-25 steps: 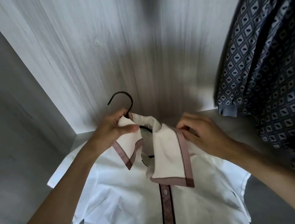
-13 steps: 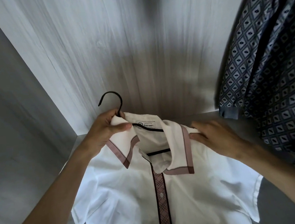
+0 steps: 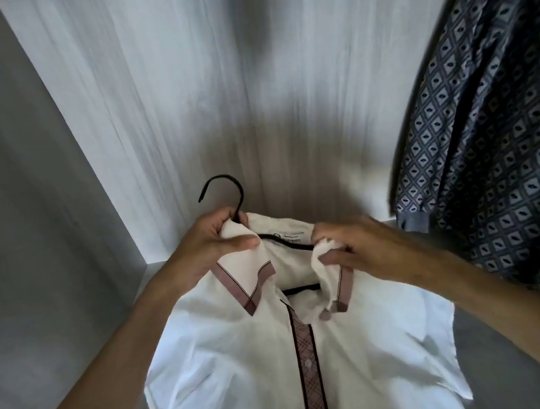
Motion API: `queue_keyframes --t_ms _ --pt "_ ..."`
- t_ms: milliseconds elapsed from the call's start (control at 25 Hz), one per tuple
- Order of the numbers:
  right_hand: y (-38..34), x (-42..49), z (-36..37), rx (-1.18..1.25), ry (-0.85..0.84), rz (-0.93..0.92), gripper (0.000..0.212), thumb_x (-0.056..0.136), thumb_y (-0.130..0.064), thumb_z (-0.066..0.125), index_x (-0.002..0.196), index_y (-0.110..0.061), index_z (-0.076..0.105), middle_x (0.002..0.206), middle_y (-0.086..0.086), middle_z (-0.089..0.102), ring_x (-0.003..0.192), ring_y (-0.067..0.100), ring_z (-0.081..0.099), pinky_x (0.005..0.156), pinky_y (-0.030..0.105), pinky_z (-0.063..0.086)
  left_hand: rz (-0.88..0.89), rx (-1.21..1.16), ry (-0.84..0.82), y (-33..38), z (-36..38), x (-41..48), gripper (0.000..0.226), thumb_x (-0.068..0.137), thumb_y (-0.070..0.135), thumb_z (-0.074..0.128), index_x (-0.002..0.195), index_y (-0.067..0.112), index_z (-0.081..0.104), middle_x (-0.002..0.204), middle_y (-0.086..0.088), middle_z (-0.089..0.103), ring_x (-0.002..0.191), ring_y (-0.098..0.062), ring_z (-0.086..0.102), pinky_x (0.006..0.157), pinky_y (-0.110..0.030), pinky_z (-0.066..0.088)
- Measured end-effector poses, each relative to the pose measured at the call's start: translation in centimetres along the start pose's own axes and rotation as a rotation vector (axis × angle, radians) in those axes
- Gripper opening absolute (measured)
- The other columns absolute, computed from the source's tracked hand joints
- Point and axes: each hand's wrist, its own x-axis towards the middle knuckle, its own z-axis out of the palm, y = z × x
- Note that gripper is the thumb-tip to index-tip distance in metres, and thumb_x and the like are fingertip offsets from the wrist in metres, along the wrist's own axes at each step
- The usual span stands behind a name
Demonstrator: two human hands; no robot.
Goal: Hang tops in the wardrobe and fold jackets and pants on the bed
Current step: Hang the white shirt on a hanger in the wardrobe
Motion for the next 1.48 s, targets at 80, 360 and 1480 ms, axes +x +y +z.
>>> queue_keyframes --t_ms 80,360,1480 --pt "-1.6 0.1 -1.1 0.041 0.243 0.124 0.017 0.092 -0.033 0.067 0.1 -0.028 0.054 0.073 -0.017 0.056 0.069 0.004 0.055 0.062 0.022 0.037 0.062 0.03 -0.045 1.2 0.3 -0.2 0.031 0.07 0.011 0.083 0.083 0.016 0.055 0.07 0.01 0.059 0.065 -0.007 0.054 0.057 -0.017 0.043" --pt "-7.7 -6.1 -5.9 -0.401 0.175 0.245 0.089 0.079 -0.082 0.031 0.152 -0.033 0.014 0.08 -0.011 0.061 0.075 0.021 0.063 0.069 0.034 0.044 0.219 0.028 -0.036 7.2 3.3 -2.4 0.027 0.075 0.008 0.081 0.081 0.015 0.055 0.069 0.011 0.057 0.065 -0.006 0.053 0.057 -0.018 0.042" --pt "-21.0 -26.6 -13.4 -0.255 0.473 0.257 0.032 0.1 -0.048 0.041 0.073 -0.031 0.041 0.077 -0.009 0.047 0.081 0.023 0.057 0.074 0.045 0.047 0.535 0.54 0.412 17.4 9.7 -22.6 0.043 0.097 0.032 0.06 0.068 0.004 0.045 0.056 -0.012 0.034 0.055 -0.009 0.027 0.053 -0.025 0.026"
